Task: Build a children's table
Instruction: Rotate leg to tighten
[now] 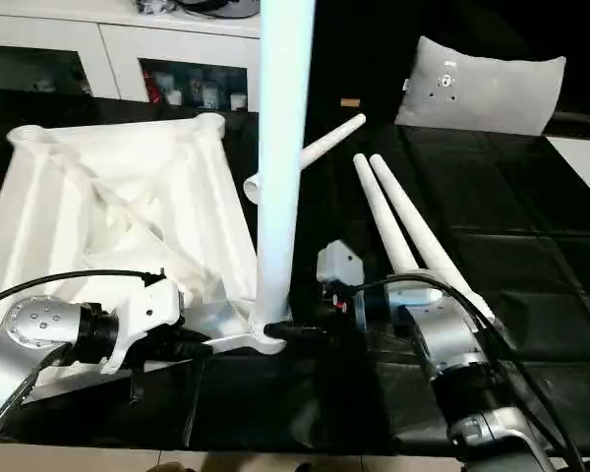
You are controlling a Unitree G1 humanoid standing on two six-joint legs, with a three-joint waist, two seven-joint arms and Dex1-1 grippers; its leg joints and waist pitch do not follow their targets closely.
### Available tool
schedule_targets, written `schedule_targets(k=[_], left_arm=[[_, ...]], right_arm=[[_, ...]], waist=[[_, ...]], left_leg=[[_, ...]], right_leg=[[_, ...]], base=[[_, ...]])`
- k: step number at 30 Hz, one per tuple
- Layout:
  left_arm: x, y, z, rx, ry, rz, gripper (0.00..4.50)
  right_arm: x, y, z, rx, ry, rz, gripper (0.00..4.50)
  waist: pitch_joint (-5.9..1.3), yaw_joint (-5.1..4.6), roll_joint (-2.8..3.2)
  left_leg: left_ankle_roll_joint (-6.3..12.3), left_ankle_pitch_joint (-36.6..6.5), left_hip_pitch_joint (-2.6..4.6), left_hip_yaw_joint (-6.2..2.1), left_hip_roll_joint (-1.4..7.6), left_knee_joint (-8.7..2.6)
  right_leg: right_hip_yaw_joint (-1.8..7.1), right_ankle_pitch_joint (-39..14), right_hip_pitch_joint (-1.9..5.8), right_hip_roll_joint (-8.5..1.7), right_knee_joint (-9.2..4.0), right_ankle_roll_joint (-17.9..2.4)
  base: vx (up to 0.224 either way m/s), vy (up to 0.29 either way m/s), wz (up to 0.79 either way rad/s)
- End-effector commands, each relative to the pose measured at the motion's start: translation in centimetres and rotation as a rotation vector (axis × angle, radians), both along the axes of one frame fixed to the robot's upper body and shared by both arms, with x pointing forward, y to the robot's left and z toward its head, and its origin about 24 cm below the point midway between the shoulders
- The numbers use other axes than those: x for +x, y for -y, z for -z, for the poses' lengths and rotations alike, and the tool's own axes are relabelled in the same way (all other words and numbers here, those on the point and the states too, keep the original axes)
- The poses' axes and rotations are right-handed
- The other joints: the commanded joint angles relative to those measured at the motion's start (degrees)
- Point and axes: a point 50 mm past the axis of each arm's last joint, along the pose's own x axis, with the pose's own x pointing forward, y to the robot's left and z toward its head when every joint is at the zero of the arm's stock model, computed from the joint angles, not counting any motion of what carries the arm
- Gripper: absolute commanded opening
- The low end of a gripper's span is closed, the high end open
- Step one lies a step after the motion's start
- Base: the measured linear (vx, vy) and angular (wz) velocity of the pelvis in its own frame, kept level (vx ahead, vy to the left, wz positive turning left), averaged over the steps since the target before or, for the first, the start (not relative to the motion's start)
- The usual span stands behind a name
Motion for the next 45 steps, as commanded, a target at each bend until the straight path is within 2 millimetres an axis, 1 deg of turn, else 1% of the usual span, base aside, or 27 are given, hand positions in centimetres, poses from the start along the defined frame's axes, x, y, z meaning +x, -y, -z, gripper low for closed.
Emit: schedule_targets(k=[1, 4, 5, 6, 8, 9, 10, 11, 14, 19, 25, 28, 29, 31, 32, 33, 34, 35, 36, 37, 38, 39, 40, 41, 42, 43, 45], left_arm=[[-0.4, 0.9, -0.4, -0.027, -0.009, 0.094, 0.00], [-0.4, 0.9, -0.4, -0.028, -0.011, 0.103, 0.00], [-0.5, 0.9, -0.4, -0.028, -0.013, 0.107, 0.00], [-0.5, 0.9, -0.4, -0.028, -0.013, 0.108, 0.00], [-0.5, 0.9, -0.4, -0.028, -0.014, 0.110, 0.00], [-0.5, 0.9, -0.4, -0.028, -0.015, 0.111, 0.00], [-0.4, 0.9, -0.4, -0.028, -0.015, 0.111, 0.00], [-0.4, 0.8, -0.4, -0.028, -0.015, 0.112, 0.00], [-0.4, 0.8, -0.5, -0.026, -0.016, 0.114, 0.00], [-0.4, 0.7, -0.5, -0.025, -0.017, 0.116, 0.00], [-0.4, 0.8, -0.5, -0.039, -0.018, 0.097, 0.00], [0.0, 1.5, -0.9, -0.104, -0.004, -0.018, 0.00], [0.2, 1.7, -1.0, -0.118, 0.005, -0.054, 0.00], [0.5, 2.4, -1.1, -0.148, 0.020, -0.132, 0.00], [0.6, 3.0, -1.3, -0.172, 0.035, -0.194, 0.00], [0.6, 3.0, -1.3, -0.172, 0.035, -0.194, 0.00], [0.8, 3.7, -1.3, -0.192, 0.050, -0.247, 0.00], [0.9, 4.4, -1.4, -0.211, 0.061, -0.293, 0.00], [1.0, 4.9, -1.5, -0.220, 0.071, -0.320, 0.00], [1.0, 5.1, -1.5, -0.224, 0.075, -0.332, 0.00], [1.2, 5.8, -1.6, -0.239, 0.093, -0.376, 0.00], [1.2, 5.8, -1.6, -0.239, 0.093, -0.376, 0.00], [1.5, 6.7, -1.8, -0.260, 0.113, -0.429, 0.00], [1.9, 7.6, -2.0, -0.280, 0.131, -0.482, 0.00], [2.3, 8.3, -2.1, -0.287, 0.149, -0.523, 0.00], [2.6, 8.6, -2.3, -0.288, 0.167, -0.554, 0.00], [3.0, 8.8, -2.4, -0.273, 0.188, -0.583, 0.00]], right_arm=[[0.1, 0.0, -0.1, -0.023, 0.003, -0.035, 3.68], [-0.1, -0.1, 0.0, -0.042, -0.007, -0.077, 3.63], [-0.1, -0.2, 0.1, -0.049, -0.010, -0.089, 3.37], [-0.1, -0.2, 0.1, -0.051, -0.011, -0.093, 3.28], [-0.2, -0.2, 0.2, -0.056, -0.015, -0.106, 3.18], [-0.2, -0.2, 0.2, -0.057, -0.017, -0.110, 3.07], [-0.2, -0.2, 0.2, -0.058, -0.020, -0.114, 3.07], [-0.3, -0.2, 0.2, -0.062, -0.022, -0.122, 2.84], [-0.3, -0.2, 0.2, -0.067, -0.025, -0.130, 2.69], [-0.3, -0.2, 0.2, -0.063, -0.039, -0.135, 2.62], [-0.9, -0.5, 0.7, -0.058, -0.073, -0.152, 2.61], [-1.5, -1.1, 1.7, -0.037, -0.159, -0.078, 2.61], [-1.5, -1.4, 1.9, -0.023, -0.185, -0.043, 2.61], [-1.4, -2.4, 2.4, 0.011, -0.220, 0.055, 2.61], [-1.2, -3.3, 2.9, 0.036, -0.227, 0.142, 2.61], [-1.2, -3.3, 2.9, 0.036, -0.227, 0.142, 2.60], [-1.1, -4.1, 3.2, 0.050, -0.231, 0.204, 2.60], [-0.9, -4.9, 3.5, 0.068, -0.244, 0.265, 2.59], [-0.8, -5.3, 3.6, 0.080, -0.256, 0.299, 2.59], [-0.8, -5.5, 3.6, 0.086, -0.261, 0.313, 2.59], [-0.6, -6.3, 3.6, 0.110, -0.276, 0.373, 2.59], [-0.6, -6.3, 3.6, 0.110, -0.276, 0.373, 2.59], [-0.3, -7.1, 3.6, 0.139, -0.299, 0.443, 2.59], [0.1, -7.8, 3.5, 0.167, -0.329, 0.516, 2.59], [0.3, -8.4, 3.5, 0.185, -0.356, 0.568, 2.59], [0.4, -8.7, 3.5, 0.196, -0.376, 0.597, 2.59], [0.5, -8.9, 3.7, 0.196, -0.372, 0.621, 2.59]], waist=[[-3.26, -0.22, 0.60], [-3.33, -0.20, 0.64], [-3.35, -0.18, 0.69], [-3.32, -0.19, 0.84], [-3.33, -0.16, 0.74], [-3.34, -0.17, 0.71], [-3.32, -0.17, 0.70], [-3.24, -0.17, 0.66], [-3.30, -0.15, 0.68], [-3.34, -0.17, 0.71], [-3.25, -0.15, 0.81], [-3.07, -0.17, 0.77], [-2.87, -0.26, 0.72], [-2.71, -0.31, 0.61], [-2.63, -0.54, 0.60], [-2.59, -0.79, 0.44], [-2.65, -1.09, 0.35], [-2.68, -1.65, 0.30], [-2.64, -2.03, 0.25], [-2.69, -2.16, 0.26], [-2.65, -2.41, 0.19], [-2.55, -2.69, 0.15], [-2.61, -2.65, 0.30], [-2.75, -2.91, 0.24], [-2.85, -2.89, 0.23], [-2.87, -3.05, 0.22], [-3.13, -2.92, 0.33]], left_leg=[[3.05, -11.5, 0.02, -0.69, 2.64, -4.29], [3.16, -11.1, 0.04, -0.67, 2.66, -4.26], [3.20, -10.8, 0.04, -0.69, 2.72, -4.27], [3.18, -10.8, 0.06, -0.70, 2.72, -4.29], [3.10, -10.9, 0.08, -0.65, 2.73, -4.28], [3.09, -11.1, 0.03, -0.68, 2.72, -4.29], [3.08, -11.1, 0.00, -0.69, 2.71, -4.29], [3.02, -11.4, 0.06, -0.65, 2.69, -4.28], [3.01, -11.1, 0.03, -0.69, 2.70, -4.27], [3.07, -10.8, 0.07, -0.66, 2.69, -4.24], [3.03, -11.2, 0.11, -0.66, 2.71, -4.28], [2.41, -11.9, 0.14, -0.70, 2.78, -4.44], [2.22, -13.1, 0.10, -0.72, 2.67, -4.47], [1.74, -13.8, 0.13, -0.78, 2.66, -4.52], [1.23, -14.8, 0.14, -0.90, 2.65, -4.52], [0.82, -15.0, 0.10, -1.02, 2.41, -4.45], [0.56, -14.9, -0.19, -1.17, 2.34, -4.49], [0.55, -15.0, -0.37, -1.35, 2.22, -4.46], [0.84, -15.1, -0.31, -1.31, 2.09, -4.33], [1.07, -15.3, -0.24, -1.26, 2.04, -4.24], [1.57, -15.1, -0.22, -1.22, 2.00, -4.19], [1.86, -15.0, -0.21, -1.19, 1.98, -4.19], [1.97, -15.1, -0.19, -1.22, 1.91, -4.14], [1.78, -14.6, -0.39, -1.27, 2.06, -4.21], [1.78, -14.2, -0.37, -1.30, 2.13, -4.25], [1.77, -14.0, -0.47, -1.27, 2.17, -4.28], [2.04, -13.8, -0.33, -1.25, 2.08, -4.23]], right_leg=[[3.97, -19.8, 3.10, -4.39, -4.14, -10.9], [3.97, -19.1, 3.07, -4.31, -4.03, -11.1], [3.96, -18.6, 3.08, -4.32, -4.01, -11.2], [3.96, -18.3, 3.04, -4.28, -3.96, -11.4], [4.00, -17.5, 3.08, -4.25, -3.88, -11.7], [3.98, -17.8, 3.16, -4.28, -3.87, -11.7], [3.98, -18.1, 3.18, -4.31, -3.92, -11.6], [3.99, -19.1, 3.09, -4.33, -4.08, -11.3], [4.00, -19.1, 3.13, -4.33, -4.01, -11.2], [3.98, -18.1, 3.11, -4.26, -3.92, -11.6], [3.99, -18.3, 3.08, -4.22, -3.97, -11.5], [4.02, -19.6, 3.15, -4.18, -4.09, -11.1], [3.95, -21.9, 3.01, -4.19, -4.36, -10.5], [3.90, -24.4, 3.01, -4.24, -4.64, -9.4], [3.81, -27.0, 2.93, -4.37, -4.94, -8.5], [3.61, -29.6, 2.85, -4.48, -5.33, -7.4], [3.48, -30.3, 3.12, -4.54, -5.30, -6.8], [3.30, -31.5, 3.12, -4.53, -5.56, -5.8], [3.29, -32.1, 2.88, -4.50, -5.86, -5.3], [3.31, -32.4, 2.77, -4.44, -5.92, -5.1], [3.34, -32.6, 2.62, -4.43, -6.11, -5.0], [3.31, -32.5, 2.46, -4.33, -6.14, -5.0], [3.19, -32.8, 2.48, -4.32, -6.23, -4.8], [3.21, -31.2, 2.56, -4.18, -6.01, -5.0], [3.25, -30.5, 2.59, -4.28, -6.00, -5.1], [3.28, -29.6, 2.55, -4.17, -5.87, -5.3], [3.20, -27.9, 2.57, -4.22, -5.80, -5.3]], base=[[0.000, 0.000, 0.00], [0.000, 0.000, 0.00], [0.000, 0.000, 0.00], [0.000, 0.000, 0.00], [0.000, 0.000, 0.00], [0.000, 0.000, 0.00], [0.000, 0.000, 0.00], [0.000, 0.000, 0.00], [0.000, 0.000, 0.00], [0.000, 0.000, 0.00], [0.000, 0.000, 0.00], [0.000, 0.000, 0.00], [0.000, 0.000, 0.00], [0.000, 0.000, 0.00], [0.000, 0.000, 0.00], [0.000, 0.000, 0.00], [0.000, 0.000, 0.00], [0.000, 0.000, 0.00], [0.000, 0.000, 0.00], [0.000, 0.000, 0.00], [0.000, 0.000, 0.00], [0.000, 0.000, 0.00], [0.000, 0.000, 0.00], [0.000, 0.000, 0.00], [0.000, 0.000, 0.00], [0.000, 0.000, 0.00], [0.000, 0.000, 0.00]])
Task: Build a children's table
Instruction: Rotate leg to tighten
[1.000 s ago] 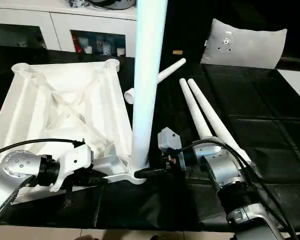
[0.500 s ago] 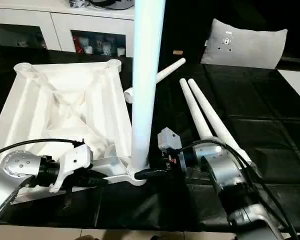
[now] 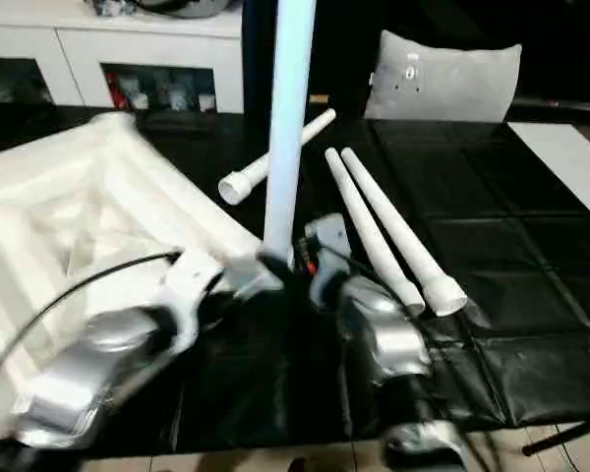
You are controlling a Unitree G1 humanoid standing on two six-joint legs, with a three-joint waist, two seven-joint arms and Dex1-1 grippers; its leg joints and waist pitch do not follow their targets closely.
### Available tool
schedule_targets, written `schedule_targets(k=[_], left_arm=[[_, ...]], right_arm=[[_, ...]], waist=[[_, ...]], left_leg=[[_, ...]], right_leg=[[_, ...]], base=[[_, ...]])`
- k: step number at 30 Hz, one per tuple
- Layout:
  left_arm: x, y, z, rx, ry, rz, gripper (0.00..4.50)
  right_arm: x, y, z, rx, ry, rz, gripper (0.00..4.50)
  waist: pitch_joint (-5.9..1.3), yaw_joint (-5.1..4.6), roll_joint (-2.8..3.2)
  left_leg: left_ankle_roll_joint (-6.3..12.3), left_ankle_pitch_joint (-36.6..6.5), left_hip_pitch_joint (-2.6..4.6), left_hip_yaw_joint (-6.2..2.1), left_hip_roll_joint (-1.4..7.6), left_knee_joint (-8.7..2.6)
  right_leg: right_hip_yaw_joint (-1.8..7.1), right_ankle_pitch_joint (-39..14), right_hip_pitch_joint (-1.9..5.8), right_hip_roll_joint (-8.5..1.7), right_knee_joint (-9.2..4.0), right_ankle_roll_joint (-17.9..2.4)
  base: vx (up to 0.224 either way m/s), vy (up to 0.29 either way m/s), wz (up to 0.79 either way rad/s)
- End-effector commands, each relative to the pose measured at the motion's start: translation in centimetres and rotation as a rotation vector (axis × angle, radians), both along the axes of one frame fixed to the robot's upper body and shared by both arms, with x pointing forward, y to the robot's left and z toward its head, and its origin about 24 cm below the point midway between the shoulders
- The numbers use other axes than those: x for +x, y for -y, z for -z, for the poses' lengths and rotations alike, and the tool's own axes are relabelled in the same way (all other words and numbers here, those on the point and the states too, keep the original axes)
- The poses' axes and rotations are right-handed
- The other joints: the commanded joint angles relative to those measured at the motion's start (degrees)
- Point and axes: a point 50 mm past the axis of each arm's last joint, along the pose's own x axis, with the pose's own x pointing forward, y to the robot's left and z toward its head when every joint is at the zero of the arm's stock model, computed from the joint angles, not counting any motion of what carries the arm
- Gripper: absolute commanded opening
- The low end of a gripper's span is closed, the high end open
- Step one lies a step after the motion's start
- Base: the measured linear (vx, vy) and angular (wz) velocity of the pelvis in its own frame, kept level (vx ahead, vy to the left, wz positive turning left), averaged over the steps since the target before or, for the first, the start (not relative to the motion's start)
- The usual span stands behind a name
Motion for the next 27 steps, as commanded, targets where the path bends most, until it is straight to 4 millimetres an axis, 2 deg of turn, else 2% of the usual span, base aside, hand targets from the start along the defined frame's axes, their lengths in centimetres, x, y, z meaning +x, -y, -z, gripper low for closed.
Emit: schedule_targets(k=[1, 2, 4, 5, 8, 9, 10, 11, 12, 14, 15, 17, 18, 19, 20, 21, 22, 23, 25, 27], left_arm=[[1.1, 2.3, -3.4, -0.062, 0.166, 0.041, 0.00], [1.2, 2.2, -3.5, -0.051, 0.162, 0.035, 0.00], [1.2, 2.1, -3.5, -0.048, 0.156, 0.034, 0.00], [1.2, 2.0, -3.4, -0.043, 0.153, 0.037, 0.00], [1.3, 1.8, -3.4, -0.036, 0.155, 0.034, 0.00], [1.3, 1.8, -3.4, -0.036, 0.155, 0.033, 0.00], [1.4, 1.8, -3.3, -0.036, 0.155, 0.031, 0.00], [1.6, 1.6, -3.3, -0.029, 0.160, 0.020, 0.00], [1.6, 1.6, -3.3, -0.029, 0.160, 0.020, 0.00], [2.1, 1.1, -3.1, -0.018, 0.164, 0.004, 0.00], [2.4, 0.7, -3.0, -0.012, 0.166, -0.011, 0.00], [2.8, 0.3, -2.9, 0.000, 0.164, -0.031, 0.00], [2.9, 0.1, -2.8, 0.005, 0.163, -0.037, 0.00], [3.0, -0.1, -2.8, 0.008, 0.165, -0.048, 0.00], [3.2, -0.2, -2.8, 0.010, 0.166, -0.057, 0.00], [3.7, -0.8, -2.8, 0.014, 0.174, -0.099, 0.00], [3.9, -1.0, -2.8, 0.011, 0.174, -0.112, 0.00], [4.1, -1.1, -3.0, -0.002, 0.175, -0.121, 0.00], [4.5, -1.2, -3.1, -0.019, 0.181, -0.133, 0.43], [4.9, -1.0, -3.4, -0.054, 0.186, -0.124, 0.54]], right_arm=[[-2.1, -4.1, 2.4, 0.011, -0.127, -0.175, 2.93], [-2.0, -3.6, 2.9, -0.020, -0.131, -0.139, 3.23], [-1.9, -3.1, 3.2, -0.015, -0.146, -0.108, 3.25], [-1.8, -2.9, 3.2, -0.012, -0.146, -0.093, 3.33], [-1.5, -2.3, 2.9, -0.015, -0.128, -0.051, 3.65], [-1.5, -2.3, 2.9, -0.015, -0.125, -0.048, 3.69], [-1.4, -2.1, 2.7, -0.013, -0.118, -0.039, 3.78], [-1.2, -1.7, 2.3, 0.003, -0.099, -0.026, 4.01], [-1.2, -1.7, 2.3, 0.004, -0.098, -0.026, 4.01], [-1.4, -0.7, 1.7, 0.010, -0.034, -0.030, 4.12], [-1.6, 0.0, 1.3, 0.032, -0.009, -0.039, 4.16], [-2.1, 0.9, 0.8, 0.063, 0.006, -0.051, 4.41], [-2.2, 1.1, 0.7, 0.067, 0.012, -0.050, 4.41], [-2.3, 1.4, 0.6, 0.071, 0.021, -0.041, 4.41], [-2.4, 1.6, 0.5, 0.074, 0.028, -0.035, 4.41], [-2.7, 2.5, 0.2, 0.072, 0.053, -0.011, 4.41], [-2.9, 2.8, 0.1, 0.079, 0.056, -0.003, 4.41], [-2.9, 3.2, -0.1, 0.092, 0.064, 0.021, 4.41], [-3.0, 3.8, -0.3, 0.106, 0.074, 0.059, 4.50], [-3.1, 4.1, -0.4, 0.114, 0.083, 0.087, 4.50]], waist=[[-3.32, 0.65, 0.41], [-3.28, 0.79, 0.39], [-3.49, 1.07, 0.39], [-3.52, 1.29, 0.67], [-3.40, 1.49, 0.66], [-3.33, 1.46, 0.63], [-3.37, 1.47, 0.87], [-3.31, 1.49, 0.72], [-3.31, 1.49, 0.72], [-3.35, 1.83, 0.64], [-3.48, 1.94, 0.34], [-3.69, 2.10, 0.42], [-3.91, 2.20, 0.45], [-4.07, 2.01, 0.34], [-4.21, 2.09, 0.52], [-4.44, 2.08, 0.51], [-4.54, 2.32, 0.51], [-4.61, 2.33, 0.49], [-4.58, 2.21, 0.46], [-4.63, 2.38, 0.60]], left_leg=[[2.53, -12.7, -0.17, -1.11, 2.10, -4.16], [3.00, -11.5, -0.27, -0.92, 2.17, -4.16], [3.42, -9.6, -0.45, -0.81, 2.11, -4.11], [3.60, -8.6, -0.46, -0.79, 2.20, -4.13], [3.43, -8.6, -0.47, -0.75, 2.28, -4.24], [3.17, -9.5, -0.45, -0.77, 2.30, -4.30], [2.99, -10.0, -0.38, -0.81, 2.31, -4.32], [2.65, -11.3, -0.19, -0.77, 2.25, -4.30], [2.65, -11.3, -0.19, -0.77, 2.25, -4.30], [2.49, -12.2, 0.01, -0.74, 2.18, -4.25], [2.66, -11.6, -0.14, -0.71, 2.14, -4.23], [3.19, -10.6, -0.25, -0.81, 2.28, -4.27], [3.28, -9.7, -0.28, -0.91, 2.34, -4.21], [3.47, -8.4, -0.69, -0.94, 2.30, -4.18], [3.65, -7.6, -0.60, -0.88, 2.35, -4.02], [4.11, -5.4, -0.72, -0.74, 2.30, -3.72], [4.43, -4.6, -0.49, -0.61, 2.23, -3.58], [5.33, -3.0, -0.84, -0.66, 2.19, -3.59], [5.50, -4.0, -0.97, -0.61, 2.11, -3.56], [5.29, -4.6, -0.64, -0.49, 2.12, -3.43]], right_leg=[[3.31, -25.3, 2.58, -4.20, -5.32, -5.8], [3.45, -22.6, 2.56, -4.15, -5.07, -6.6], [3.47, -19.5, 2.90, -4.15, -4.63, -7.5], [3.51, -17.9, 2.96, -4.13, -4.44, -8.0], [3.50, -17.3, 3.09, -4.12, -4.40, -8.6], [3.51, -18.2, 3.05, -4.16, -4.49, -8.5], [3.50, -18.7, 3.10, -4.21, -4.56, -8.4], [3.49, -20.7, 2.96, -4.21, -4.86, -7.7], [3.49, -20.7, 2.96, -4.21, -4.86, -7.7], [3.48, -23.0, 2.84, -4.25, -5.21, -6.3], [3.53, -22.5, 2.97, -4.23, -5.24, -6.1], [3.55, -20.3, 3.19, -4.07, -4.91, -6.0], [3.51, -18.6, 3.27, -4.15, -4.56, -6.6], [3.49, -16.9, 3.56, -4.22, -4.29, -7.2], [3.55, -15.9, 3.50, -4.28, -4.32, -7.5], [3.67, -12.5, 3.55, -4.20, -3.88, -8.5], [3.69, -10.9, 3.41, -4.07, -3.72, -8.8], [3.65, -7.8, 3.63, -4.06, -3.23, -9.9], [3.48, -9.6, 3.70, -4.10, -3.58, -9.8], [3.56, -11.4, 3.41, -4.19, -3.90, -10.0]], base=[[0.000, 0.000, 0.00], [0.000, 0.000, 0.00], [0.000, 0.000, 0.00], [0.000, 0.000, 0.00], [0.000, 0.000, 0.00], [0.000, 0.000, 0.00], [0.000, 0.000, 0.00], [0.000, 0.000, 0.00], [0.000, 0.000, 0.00], [0.000, 0.000, 0.00], [0.000, 0.000, 0.00], [0.000, 0.000, 0.00], [0.000, 0.000, 0.00], [0.000, 0.000, 0.00], [0.000, 0.000, 0.00], [0.000, 0.000, 0.00], [0.000, 0.000, 0.00], [0.000, 0.000, 0.00], [0.000, 0.000, 0.00], [0.000, 0.000, 0.00]])
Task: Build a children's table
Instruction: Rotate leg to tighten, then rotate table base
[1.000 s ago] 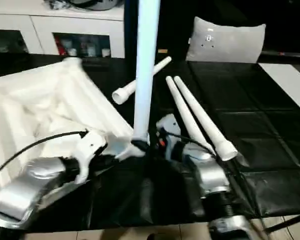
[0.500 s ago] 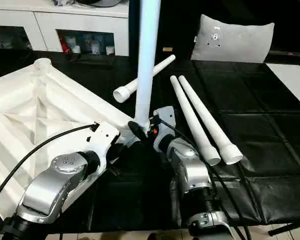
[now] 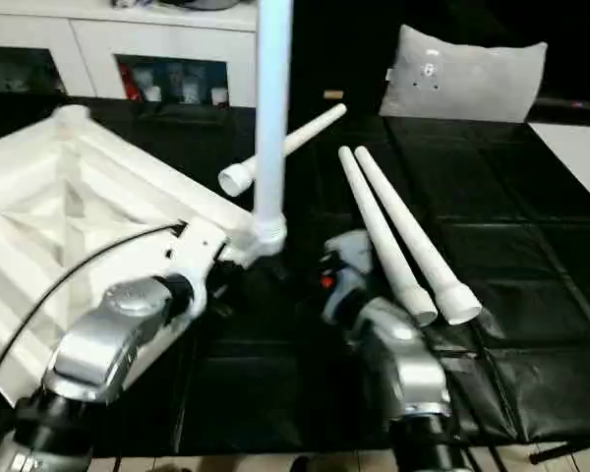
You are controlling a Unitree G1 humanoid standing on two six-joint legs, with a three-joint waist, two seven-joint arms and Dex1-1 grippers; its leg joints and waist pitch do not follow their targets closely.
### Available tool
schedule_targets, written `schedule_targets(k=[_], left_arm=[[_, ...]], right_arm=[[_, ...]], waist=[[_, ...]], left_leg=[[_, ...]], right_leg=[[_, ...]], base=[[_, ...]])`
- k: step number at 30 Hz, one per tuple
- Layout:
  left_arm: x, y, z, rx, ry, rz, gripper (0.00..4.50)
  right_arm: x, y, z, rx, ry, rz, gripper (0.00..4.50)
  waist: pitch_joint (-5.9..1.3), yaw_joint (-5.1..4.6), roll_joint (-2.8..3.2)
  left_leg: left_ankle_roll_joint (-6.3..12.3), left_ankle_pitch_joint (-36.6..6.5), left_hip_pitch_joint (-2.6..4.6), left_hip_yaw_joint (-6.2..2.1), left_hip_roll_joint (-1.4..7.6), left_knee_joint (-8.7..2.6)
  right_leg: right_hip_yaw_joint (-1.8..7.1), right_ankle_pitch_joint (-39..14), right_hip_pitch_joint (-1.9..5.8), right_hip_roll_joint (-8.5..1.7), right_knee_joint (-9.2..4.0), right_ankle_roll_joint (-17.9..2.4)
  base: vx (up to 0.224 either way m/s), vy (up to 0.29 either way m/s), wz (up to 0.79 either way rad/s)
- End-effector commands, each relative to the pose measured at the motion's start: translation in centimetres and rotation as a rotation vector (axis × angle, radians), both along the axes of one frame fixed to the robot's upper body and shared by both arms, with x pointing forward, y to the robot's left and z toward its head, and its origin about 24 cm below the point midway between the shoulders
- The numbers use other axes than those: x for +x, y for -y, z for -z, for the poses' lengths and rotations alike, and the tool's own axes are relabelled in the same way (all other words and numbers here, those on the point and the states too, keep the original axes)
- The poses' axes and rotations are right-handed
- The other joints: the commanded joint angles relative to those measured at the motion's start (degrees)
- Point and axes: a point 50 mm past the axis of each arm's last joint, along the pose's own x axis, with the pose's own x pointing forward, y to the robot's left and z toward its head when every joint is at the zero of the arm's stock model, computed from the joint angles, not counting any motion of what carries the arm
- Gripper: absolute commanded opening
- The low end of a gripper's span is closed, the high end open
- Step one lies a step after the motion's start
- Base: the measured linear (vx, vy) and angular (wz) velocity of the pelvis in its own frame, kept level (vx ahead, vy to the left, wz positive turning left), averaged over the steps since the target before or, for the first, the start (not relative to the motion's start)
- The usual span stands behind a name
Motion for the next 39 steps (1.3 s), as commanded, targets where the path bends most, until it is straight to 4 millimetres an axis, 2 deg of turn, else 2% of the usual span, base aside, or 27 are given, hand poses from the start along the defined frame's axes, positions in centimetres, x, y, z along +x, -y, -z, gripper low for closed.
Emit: schedule_targets(k=[1, 3, 7, 12, 13, 14, 15, 16, 17, 19, 20, 21, 22, 24, 28, 30, 31, 32, 34, 35, 39], left_arm=[[1.0, 0.3, -2.4, -0.060, 0.117, 0.000, 0.60], [1.4, 0.6, -2.9, -0.100, 0.147, 0.016, 0.72], [1.6, 0.5, -3.6, -0.149, 0.159, 0.018, 0.72], [1.2, -1.1, -4.2, -0.122, 0.174, 0.024, 0.72], [1.2, -1.5, -4.3, -0.105, 0.181, 0.022, 0.72], [0.9, -2.9, -4.7, -0.048, 0.196, 0.001, 0.72], [0.8, -4.0, -5.0, -0.007, 0.206, -0.021, 0.57], [0.8, -4.0, -5.0, -0.005, 0.207, -0.023, 0.47], [0.5, -6.5, -5.5, 0.107, 0.228, -0.088, 0.38], [0.4, -7.7, -5.8, 0.159, 0.235, -0.123, 0.33], [0.0, -10.0, -6.2, 0.252, 0.232, -0.183, 0.19], [-0.3, -10.9, -6.4, 0.292, 0.224, -0.202, 0.07], [-0.5, -11.4, -6.5, 0.314, 0.218, -0.210, 0.07], [-1.3, -13.8, -6.7, 0.446, 0.192, -0.248, 0.07], [-2.8, -17.1, -6.4, 0.622, 0.104, -0.284, 0.07], [-3.2, -17.8, -6.2, 0.663, 0.074, -0.290, 0.07], [-3.7, -18.5, -5.8, 0.707, 0.031, -0.294, 0.07], [-4.0, -18.9, -5.7, 0.727, 0.012, -0.298, 0.07], [-4.4, -19.5, -5.6, 0.777, -0.011, -0.302, 0.07], [-4.7, -19.9, -5.6, 0.814, -0.026, -0.305, 0.07], [-5.5, -20.6, -5.8, 0.887, -0.065, -0.307, 0.07]], right_arm=[[-0.2, 0.5, -0.1, 0.017, -0.015, 0.041, 4.50], [-0.2, 0.7, 0.0, 0.020, -0.041, 0.079, 4.50], [-0.1, 0.9, -0.1, 0.036, -0.053, 0.108, 4.50], [-0.4, 0.5, 0.3, -0.021, -0.081, 0.105, 4.50], [-0.5, 0.4, 0.5, -0.036, -0.082, 0.100, 4.50], [-0.7, 0.0, 0.8, -0.073, -0.093, 0.079, 4.50], [-0.9, -0.4, 1.0, -0.094, -0.098, 0.064, 4.50], [-0.9, -0.4, 1.0, -0.095, -0.098, 0.063, 4.50], [-1.1, -1.0, 1.2, -0.123, -0.106, 0.038, 4.50], [-1.1, -1.3, 1.3, -0.137, -0.109, 0.028, 4.50], [-1.2, -1.8, 1.5, -0.165, -0.119, 0.003, 4.50], [-1.3, -2.0, 1.6, -0.178, -0.122, -0.011, 4.50], [-1.3, -2.2, 1.6, -0.185, -0.124, -0.018, 4.50], [-1.4, -3.0, 1.8, -0.198, -0.128, -0.039, 4.50], [-0.8, -4.2, 1.9, -0.212, -0.127, -0.037, 4.50], [-0.5, -4.4, 1.8, -0.216, -0.127, -0.033, 4.50], [-0.2, -4.8, 1.6, -0.219, -0.121, -0.029, 4.50], [0.0, -5.0, 1.5, -0.221, -0.119, -0.028, 4.50], [0.2, -5.3, 1.4, -0.226, -0.115, -0.030, 4.50], [0.3, -5.6, 1.4, -0.229, -0.113, -0.033, 4.50], [0.7, -6.0, 1.4, -0.234, -0.114, -0.033, 4.50]], waist=[[-4.62, 0.55, 0.68], [-4.52, 0.67, 0.56], [-4.38, 0.91, 0.57], [-4.51, 1.04, 0.76], [-4.54, 1.13, 1.05], [-4.47, 1.00, 0.97], [-4.50, 1.06, 1.20], [-4.41, 0.78, 1.29], [-4.37, 0.74, 1.31], [-4.30, 0.55, 1.42], [-4.09, 0.48, 1.55], [-4.17, 0.53, 1.59], [-3.92, 0.39, 1.54], [-3.68, 0.25, 1.66], [-3.52, 0.11, 1.66], [-3.33, 0.24, 2.01], [-3.39, 0.35, 1.98], [-3.42, 0.31, 2.03], [-3.44, 0.40, 2.16], [-3.46, 0.34, 2.26], [-3.59, 0.37, 2.27]], left_leg=[[4.85, -5.0, 0.20, -0.49, 2.12, -3.33], [4.61, -5.6, 0.14, -0.53, 2.16, -3.41], [3.02, -7.9, 0.23, -0.62, 2.18, -3.55], [2.61, -6.9, 0.13, -0.72, 2.16, -3.54], [2.42, -6.7, 0.20, -0.77, 2.19, -3.55], [2.39, -6.8, 0.20, -0.67, 2.13, -3.53], [2.20, -7.0, 0.25, -0.80, 2.18, -3.59], [1.91, -7.4, 0.00, -0.90, 2.20, -3.74], [1.73, -8.1, 0.51, -0.77, 2.21, -3.64], [1.51, -8.1, 0.32, -0.92, 2.14, -3.87], [1.22, -9.7, 0.73, -0.80, 2.17, -3.90], [0.96, -9.9, 0.94, -0.79, 2.18, -3.79], [0.66, -10.6, 0.66, -0.91, 2.10, -4.08], [0.06, -12.6, 0.95, -0.96, 2.12, -4.22], [-0.59, -14.7, 1.13, -1.15, 2.13, -4.43], [-1.08, -15.9, 1.63, -1.06, 2.25, -4.47], [-1.21, -16.1, 1.65, -1.10, 2.28, -4.46], [-1.51, -15.9, 1.29, -1.26, 2.23, -4.62], [-1.83, -16.3, 1.68, -1.17, 2.28, -4.59], [-1.99, -16.4, 1.45, -1.25, 2.24, -4.64], [-2.05, -15.5, 1.49, -1.15, 2.28, -4.60]], right_leg=[[3.59, -11.8, 4.03, -4.23, -4.13, -9.8], [3.53, -12.4, 4.04, -4.14, -4.24, -9.7], [3.45, -17.2, 3.99, -4.33, -4.55, -7.5], [3.50, -15.5, 4.10, -4.29, -4.19, -7.6], [3.49, -15.2, 4.06, -4.28, -4.08, -7.7], [3.52, -14.7, 3.99, -4.16, -4.14, -7.9], [3.47, -14.6, 4.08, -4.22, -3.99, -8.0], [3.41, -14.6, 4.22, -4.09, -3.86, -8.0], [3.55, -14.4, 3.90, -4.04, -4.00, -8.2], [3.52, -13.7, 4.15, -3.85, -3.64, -8.4], [3.49, -15.5, 3.77, -3.82, -4.05, -8.0], [3.56, -15.7, 3.70, -3.93, -4.04, -8.0], [3.55, -16.6, 3.84, -3.81, -3.88, -7.9], [3.66, -18.7, 3.58, -3.88, -4.20, -7.5], [3.76, -20.5, 3.29, -3.98, -4.11, -7.4], [3.92, -21.3, 2.81, -3.98, -4.36, -7.5], [3.94, -21.1, 2.81, -4.05, -4.31, -7.6], [3.92, -20.4, 3.10, -4.04, -3.99, -7.8], [4.03, -19.7, 2.80, -4.01, -4.05, -7.9], [4.02, -19.1, 3.02, -4.01, -3.88, -8.1], [4.19, -17.0, 3.08, -4.07, -3.68, -8.8]], base=[[0.000, 0.000, 0.00], [0.000, 0.000, 0.00], [0.000, 0.000, 0.00], [0.000, 0.000, 0.00], [0.000, 0.000, 0.00], [0.000, 0.000, 0.00], [0.000, 0.000, 0.00], [0.000, 0.000, 0.00], [0.000, 0.000, 0.00], [0.000, 0.000, 0.00], [0.000, 0.000, 0.00], [0.000, 0.000, 0.00], [0.000, 0.000, 0.00], [0.000, 0.000, 0.00], [0.000, 0.000, 0.00], [0.000, 0.000, 0.00], [0.000, 0.000, 0.00], [0.000, 0.000, 0.00], [0.000, 0.000, 0.00], [0.000, 0.000, 0.00], [0.000, 0.000, 0.00]])
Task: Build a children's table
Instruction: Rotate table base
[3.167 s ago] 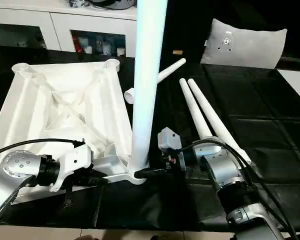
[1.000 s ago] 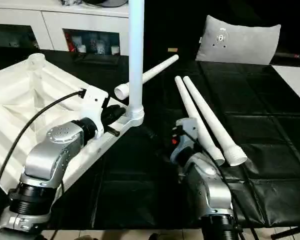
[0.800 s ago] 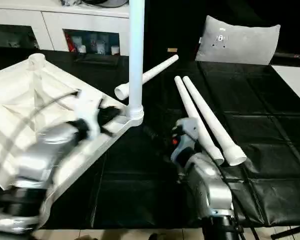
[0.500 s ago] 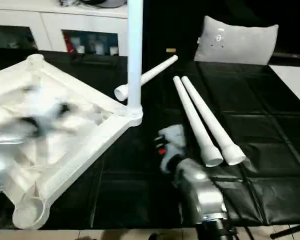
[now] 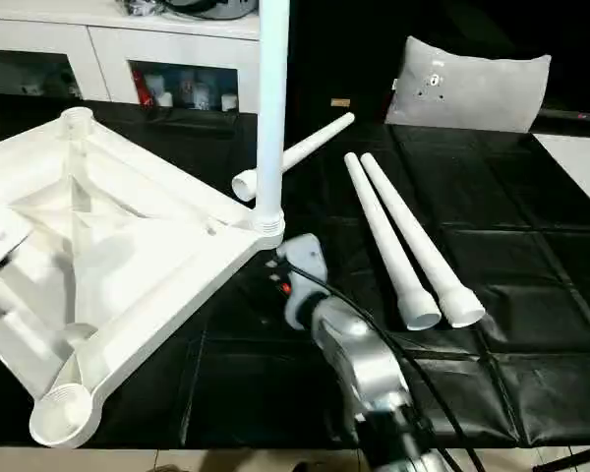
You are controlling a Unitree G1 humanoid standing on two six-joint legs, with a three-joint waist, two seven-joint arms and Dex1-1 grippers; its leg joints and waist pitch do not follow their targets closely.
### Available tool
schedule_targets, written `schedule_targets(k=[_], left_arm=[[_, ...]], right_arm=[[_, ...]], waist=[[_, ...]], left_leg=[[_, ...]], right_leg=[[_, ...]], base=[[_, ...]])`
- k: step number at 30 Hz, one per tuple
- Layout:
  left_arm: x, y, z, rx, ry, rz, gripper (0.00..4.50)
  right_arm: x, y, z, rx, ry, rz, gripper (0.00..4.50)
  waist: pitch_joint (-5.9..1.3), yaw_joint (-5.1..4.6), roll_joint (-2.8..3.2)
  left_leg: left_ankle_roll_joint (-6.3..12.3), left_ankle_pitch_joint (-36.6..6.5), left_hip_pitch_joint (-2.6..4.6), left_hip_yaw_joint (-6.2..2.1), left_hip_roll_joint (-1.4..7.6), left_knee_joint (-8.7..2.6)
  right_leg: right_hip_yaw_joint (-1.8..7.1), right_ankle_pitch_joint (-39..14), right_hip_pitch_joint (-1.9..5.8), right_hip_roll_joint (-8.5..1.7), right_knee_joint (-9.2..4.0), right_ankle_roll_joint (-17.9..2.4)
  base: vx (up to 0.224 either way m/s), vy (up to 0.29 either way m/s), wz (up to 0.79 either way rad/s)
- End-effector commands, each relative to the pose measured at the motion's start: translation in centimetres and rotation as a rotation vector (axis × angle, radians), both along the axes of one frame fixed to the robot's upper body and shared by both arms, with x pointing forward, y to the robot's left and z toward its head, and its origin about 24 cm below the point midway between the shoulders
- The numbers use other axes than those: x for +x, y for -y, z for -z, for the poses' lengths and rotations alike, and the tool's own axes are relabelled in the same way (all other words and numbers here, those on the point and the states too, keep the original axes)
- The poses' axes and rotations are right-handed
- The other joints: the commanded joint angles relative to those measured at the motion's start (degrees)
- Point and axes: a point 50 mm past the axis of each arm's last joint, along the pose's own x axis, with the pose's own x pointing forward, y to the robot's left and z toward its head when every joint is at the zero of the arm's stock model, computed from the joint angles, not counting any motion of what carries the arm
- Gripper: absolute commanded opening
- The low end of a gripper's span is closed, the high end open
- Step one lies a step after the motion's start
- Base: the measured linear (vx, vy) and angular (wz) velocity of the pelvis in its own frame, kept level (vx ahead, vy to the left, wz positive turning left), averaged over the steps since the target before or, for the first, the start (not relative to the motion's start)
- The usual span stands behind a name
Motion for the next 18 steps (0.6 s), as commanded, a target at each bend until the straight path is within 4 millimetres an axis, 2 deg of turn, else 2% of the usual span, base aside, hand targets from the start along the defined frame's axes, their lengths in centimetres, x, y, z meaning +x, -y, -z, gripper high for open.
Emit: schedule_targets(k=[1, 4, 7, 9, 12, 13, 14, 16, 17, 18], left_arm=[[-0.6, -0.1, -0.1, 0.033, -0.044, 0.003, 0.07], [-1.8, 0.0, 0.6, -0.017, -0.138, -0.002, 0.07], [-1.9, 0.7, 1.4, -0.097, -0.171, 0.017, 0.07], [-2.2, 2.0, 2.4, -0.188, -0.246, 0.074, 0.07], [-2.8, 3.0, 3.0, -0.231, -0.333, 0.139, 0.07], [-2.8, 3.1, 3.0, -0.237, -0.340, 0.146, 0.07], [-3.1, 3.6, 3.2, -0.267, -0.380, 0.184, 0.07], [-4.0, 4.6, 3.5, -0.321, -0.468, 0.254, 0.07], [-5.0, 5.5, 3.7, -0.365, -0.567, 0.327, 0.07], [-5.2, 5.7, 3.8, -0.378, -0.595, 0.347, 0.07]], right_arm=[[0.4, -0.1, -0.1, -0.018, 0.007, 0.008, 4.50], [0.6, -0.5, 0.4, -0.040, -0.015, -0.004, 4.50], [0.6, -0.7, 0.6, -0.052, -0.025, -0.015, 4.50], [0.6, -1.0, 0.9, -0.064, -0.041, -0.032, 4.50], [0.5, -1.5, 1.3, -0.080, -0.055, -0.060, 4.50], [0.5, -1.5, 1.3, -0.081, -0.057, -0.063, 4.50], [0.5, -1.7, 1.5, -0.087, -0.065, -0.077, 4.50], [0.5, -2.2, 1.8, -0.089, -0.072, -0.097, 4.50], [0.7, -2.7, 1.7, -0.081, -0.072, -0.115, 4.50], [0.7, -2.9, 1.7, -0.078, -0.071, -0.121, 4.50]], waist=[[-3.50, -0.17, 2.05], [-3.30, -0.55, 2.04], [-3.20, -0.40, 2.00], [-3.24, -0.31, 2.24], [-3.25, -0.35, 2.05], [-3.28, -0.34, 2.42], [-3.28, -0.48, 2.17], [-3.22, -0.55, 2.29], [-3.19, -0.53, 2.26], [-3.13, -0.71, 2.14]], left_leg=[[-1.70, -15.1, 0.47, -1.21, 2.32, -4.87], [-1.66, -15.8, 0.48, -1.14, 2.28, -4.87], [-1.51, -15.8, 0.59, -1.07, 2.23, -4.86], [-1.90, -16.4, 0.67, -1.15, 2.27, -4.90], [-1.72, -16.1, 0.49, -1.14, 2.20, -4.88], [-1.74, -16.2, 0.50, -1.19, 2.14, -4.84], [-1.71, -16.3, 0.45, -1.17, 2.20, -4.87], [-1.84, -16.6, 0.48, -1.15, 2.26, -4.88], [-1.91, -17.2, 0.52, -1.22, 2.25, -4.85], [-1.82, -17.6, 0.31, -1.29, 2.27, -4.91]], right_leg=[[4.00, -16.7, 2.56, -4.14, -3.61, -9.4], [4.08, -18.2, 2.49, -4.18, -3.78, -9.6], [4.13, -18.8, 2.33, -4.18, -3.93, -9.7], [4.09, -18.8, 2.37, -4.17, -3.88, -9.7], [4.15, -18.3, 2.55, -4.21, -3.80, -9.8], [4.14, -18.4, 2.54, -4.24, -3.76, -9.8], [4.11, -18.5, 2.59, -4.22, -3.83, -9.9], [4.13, -18.5, 2.54, -4.17, -3.81, -10.1], [4.11, -19.2, 2.47, -4.33, -3.76, -10.3], [4.12, -20.4, 2.64, -4.36, -3.75, -10.2]], base=[[0.000, 0.000, 0.00], [0.000, 0.000, 0.00], [0.000, 0.000, 0.00], [0.000, 0.000, 0.00], [0.000, 0.000, 0.00], [0.000, 0.000, 0.00], [0.000, 0.000, 0.00], [0.000, 0.000, 0.00], [0.000, 0.000, 0.00], [0.000, 0.000, 0.00]])
